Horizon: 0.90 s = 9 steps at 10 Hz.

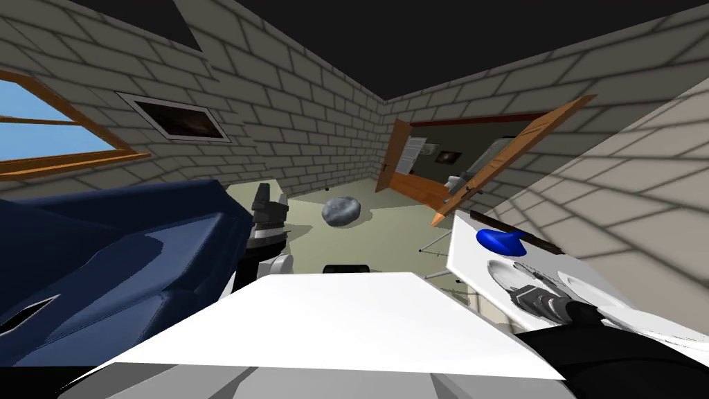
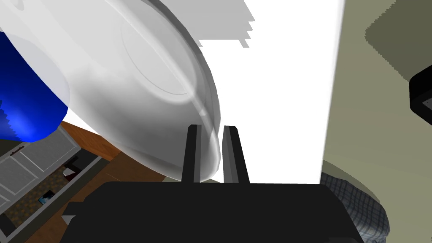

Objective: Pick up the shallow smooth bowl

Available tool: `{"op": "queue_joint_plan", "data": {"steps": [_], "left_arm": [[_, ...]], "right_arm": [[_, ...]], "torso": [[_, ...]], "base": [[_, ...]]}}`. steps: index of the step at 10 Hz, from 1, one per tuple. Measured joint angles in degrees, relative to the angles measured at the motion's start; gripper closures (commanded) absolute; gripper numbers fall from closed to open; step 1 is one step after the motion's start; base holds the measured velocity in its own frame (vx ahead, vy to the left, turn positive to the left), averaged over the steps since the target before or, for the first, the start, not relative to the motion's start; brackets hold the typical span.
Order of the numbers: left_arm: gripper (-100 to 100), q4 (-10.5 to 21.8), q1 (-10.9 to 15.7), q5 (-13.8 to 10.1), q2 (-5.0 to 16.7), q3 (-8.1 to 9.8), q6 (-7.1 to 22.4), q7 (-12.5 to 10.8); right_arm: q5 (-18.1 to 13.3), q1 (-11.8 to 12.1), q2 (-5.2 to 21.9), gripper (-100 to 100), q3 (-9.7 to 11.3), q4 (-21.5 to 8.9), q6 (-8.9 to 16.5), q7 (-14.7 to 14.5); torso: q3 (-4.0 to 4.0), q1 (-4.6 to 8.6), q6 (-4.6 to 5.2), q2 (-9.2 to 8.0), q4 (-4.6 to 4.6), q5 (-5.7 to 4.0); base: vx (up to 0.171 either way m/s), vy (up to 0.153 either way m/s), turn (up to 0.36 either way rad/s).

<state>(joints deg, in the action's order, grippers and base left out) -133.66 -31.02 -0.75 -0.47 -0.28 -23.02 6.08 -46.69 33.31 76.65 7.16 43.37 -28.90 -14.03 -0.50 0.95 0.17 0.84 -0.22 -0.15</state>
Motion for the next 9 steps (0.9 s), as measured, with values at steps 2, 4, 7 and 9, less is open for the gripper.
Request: {"op": "queue_joint_plan", "data": {"steps": [2, 4, 7, 9], "left_arm": [[0, 0.0, 0.0, 0.0, 0.0, 0.0, 0.0, 0.0], [0, 0.0, 0.01, 0.0, 0.0, 0.0, 0.0, 0.0], [0, 0.0, 0.03, 0.0, 0.0, -0.01, 0.0, 0.0], [0, 0.0, 0.01, 0.0, 0.0, 0.0, 0.0, 0.0]], "right_arm": [[-0.62, -0.03, 0.41, 100, -1.26, 2.66, -0.71, -3.03], [-1.32, -0.82, 0.64, 100, -2.39, 4.03, -2.3, -6.82], [-2.2, -1.07, 1.16, 100, -3.29, 7.05, -2.71, -10.07], [-2.69, -0.64, 1.7, 100, -4.46, 10.05, -2.86, -12.35]], "torso": [[0.01, -0.07, 0.06, -0.02, 0.0, 0.0], [0.12, -0.15, 0.06, -0.18, 0.06, 0.07], [0.24, -0.13, -0.09, -0.39, 0.13, 0.07], [0.22, -0.18, 0.13, -0.33, 0.12, 0.11]], "base": [[0.231, 0.005, -0.461], [0.23, 0.0, -0.421], [0.165, 0.021, -0.317], [0.239, 0.057, -0.489]]}}
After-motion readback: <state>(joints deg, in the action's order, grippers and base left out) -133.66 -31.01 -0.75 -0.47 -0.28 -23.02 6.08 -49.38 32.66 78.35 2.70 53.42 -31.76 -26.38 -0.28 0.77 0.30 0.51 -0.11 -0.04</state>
